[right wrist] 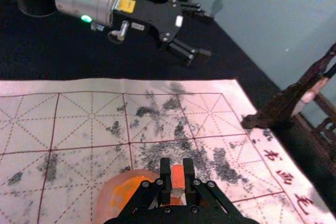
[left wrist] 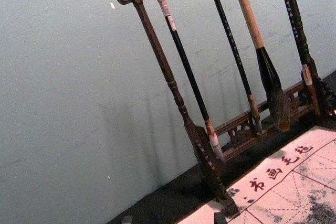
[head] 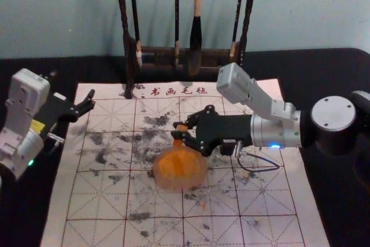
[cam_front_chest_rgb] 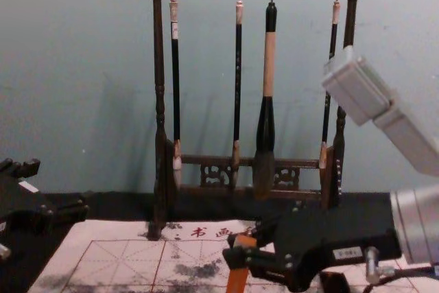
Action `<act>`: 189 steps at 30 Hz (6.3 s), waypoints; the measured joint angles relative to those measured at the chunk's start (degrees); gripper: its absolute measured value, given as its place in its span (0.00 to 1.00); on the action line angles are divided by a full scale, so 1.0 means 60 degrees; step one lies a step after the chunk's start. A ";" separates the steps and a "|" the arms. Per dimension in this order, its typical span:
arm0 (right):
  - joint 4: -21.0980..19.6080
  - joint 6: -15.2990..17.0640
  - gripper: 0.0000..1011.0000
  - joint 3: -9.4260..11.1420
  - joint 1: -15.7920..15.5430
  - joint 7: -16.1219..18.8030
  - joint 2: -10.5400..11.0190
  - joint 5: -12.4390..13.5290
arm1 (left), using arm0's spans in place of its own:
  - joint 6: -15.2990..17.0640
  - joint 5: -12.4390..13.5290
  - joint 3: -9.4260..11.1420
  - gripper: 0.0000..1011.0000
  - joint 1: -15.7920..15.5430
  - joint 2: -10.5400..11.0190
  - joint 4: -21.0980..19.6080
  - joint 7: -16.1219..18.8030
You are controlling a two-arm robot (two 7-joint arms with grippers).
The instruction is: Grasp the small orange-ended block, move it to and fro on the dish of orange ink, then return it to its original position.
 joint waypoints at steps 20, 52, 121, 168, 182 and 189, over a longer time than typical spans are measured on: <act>0.0689 -0.0222 0.14 -0.0603 0.0582 0.0615 -0.0025 -0.0010 | 0.0000 0.0000 0.0000 0.99 0.0000 0.0000 0.0000 0.0000; 0.0794 -0.0248 0.14 -0.0727 0.0668 0.0552 0.0045 -0.0122 | 0.0000 0.0001 0.0000 0.99 0.0000 0.0000 0.0000 0.0000; 0.1342 -0.0715 0.14 -0.1233 0.1086 0.0887 -0.0402 -0.0232 | 0.0000 0.0000 0.0000 0.99 -0.0001 0.0000 0.0000 0.0000; 0.0014 -0.0425 0.14 -0.0743 0.0406 0.0556 0.0631 -0.0391 | 0.0000 0.0000 0.0000 0.99 0.0000 0.0000 0.0000 0.0000; -0.0400 -0.0363 0.14 -0.0731 0.0237 0.0641 0.0977 -0.0443 | 0.0000 0.0000 0.0000 0.99 0.0000 0.0000 0.0000 0.0000; -0.0492 -0.0347 0.14 -0.0773 0.0212 0.0702 0.1096 -0.0503 | 0.0000 0.0000 0.0000 0.99 0.0000 0.0000 0.0000 0.0000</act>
